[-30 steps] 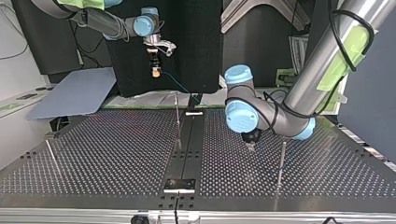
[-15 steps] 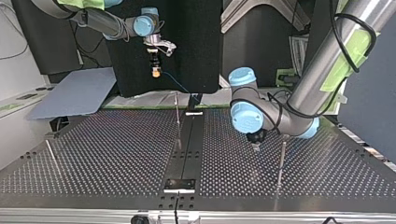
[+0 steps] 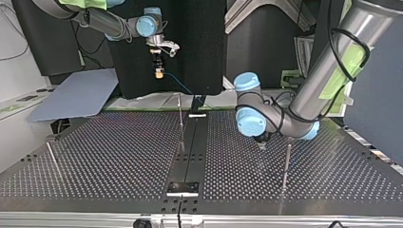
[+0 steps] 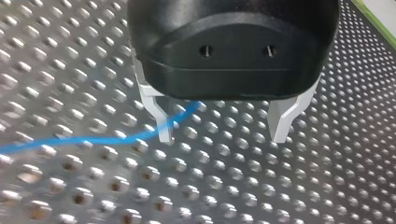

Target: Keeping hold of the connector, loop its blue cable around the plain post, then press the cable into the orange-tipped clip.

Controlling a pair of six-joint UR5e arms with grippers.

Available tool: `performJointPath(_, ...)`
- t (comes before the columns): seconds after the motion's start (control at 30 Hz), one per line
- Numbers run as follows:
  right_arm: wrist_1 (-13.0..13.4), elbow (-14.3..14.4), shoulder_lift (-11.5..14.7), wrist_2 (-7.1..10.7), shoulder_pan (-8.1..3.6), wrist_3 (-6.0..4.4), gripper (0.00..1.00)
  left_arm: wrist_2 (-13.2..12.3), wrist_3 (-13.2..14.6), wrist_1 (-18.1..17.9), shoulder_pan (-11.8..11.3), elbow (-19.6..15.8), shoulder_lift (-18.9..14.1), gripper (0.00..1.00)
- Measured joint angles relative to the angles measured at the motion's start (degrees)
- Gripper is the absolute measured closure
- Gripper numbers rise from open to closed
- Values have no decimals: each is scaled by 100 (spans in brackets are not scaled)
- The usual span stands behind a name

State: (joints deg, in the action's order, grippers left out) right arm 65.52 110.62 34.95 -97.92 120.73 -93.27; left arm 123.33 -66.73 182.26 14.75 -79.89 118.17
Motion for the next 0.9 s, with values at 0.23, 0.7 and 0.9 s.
performJointPath(0.23,5,0,0,0,6,0,100,-112,-63,-45,6,2,310,1)
performJointPath(0.7,23,1,0,0,22,0,100,-249,-233,-117,153,2,720,1)
performJointPath(0.9,23,0,0,0,32,-1,100,-274,-345,-200,241,9,993,1)
